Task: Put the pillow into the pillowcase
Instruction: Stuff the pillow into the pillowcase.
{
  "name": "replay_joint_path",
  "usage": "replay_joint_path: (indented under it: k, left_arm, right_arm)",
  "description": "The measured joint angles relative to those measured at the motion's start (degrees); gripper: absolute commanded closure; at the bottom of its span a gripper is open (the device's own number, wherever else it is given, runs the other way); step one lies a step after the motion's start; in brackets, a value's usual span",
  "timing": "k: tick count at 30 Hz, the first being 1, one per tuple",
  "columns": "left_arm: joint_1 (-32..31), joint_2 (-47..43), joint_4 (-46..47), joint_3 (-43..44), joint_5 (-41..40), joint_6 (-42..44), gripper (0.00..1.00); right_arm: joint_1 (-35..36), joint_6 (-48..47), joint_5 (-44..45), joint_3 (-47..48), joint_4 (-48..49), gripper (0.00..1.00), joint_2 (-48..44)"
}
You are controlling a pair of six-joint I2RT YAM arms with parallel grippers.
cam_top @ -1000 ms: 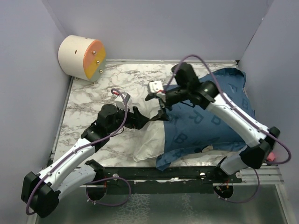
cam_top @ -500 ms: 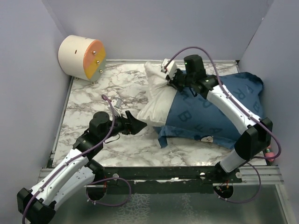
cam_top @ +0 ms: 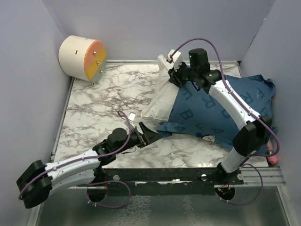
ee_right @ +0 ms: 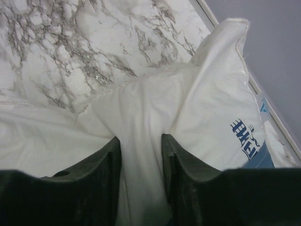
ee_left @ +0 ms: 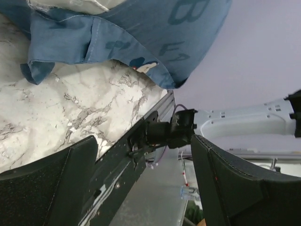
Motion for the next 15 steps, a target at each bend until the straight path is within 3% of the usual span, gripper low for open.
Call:
replay_joint_path:
  k: [3,9,15]
  left_arm:
    - [-4.5,8.6,9.6,-1.2,-7.1,-3.5,0.18]
    - [-7.6,23.8,26.8,-1.7,-21.2,-4.1,0.20]
    - [-7.8,43.5,48.9,-1.0,-27.6,-4.2,0.33]
  right_arm:
    - [-0.5,1.4,-1.9,1.3,0.0,0.51,0.0]
    - [-3.1,3.7,-8.0,1.8,0.0,0.50,-1.7]
    - [-5.8,5.2,-12.2,1.4,0.1,0.49,-5.2]
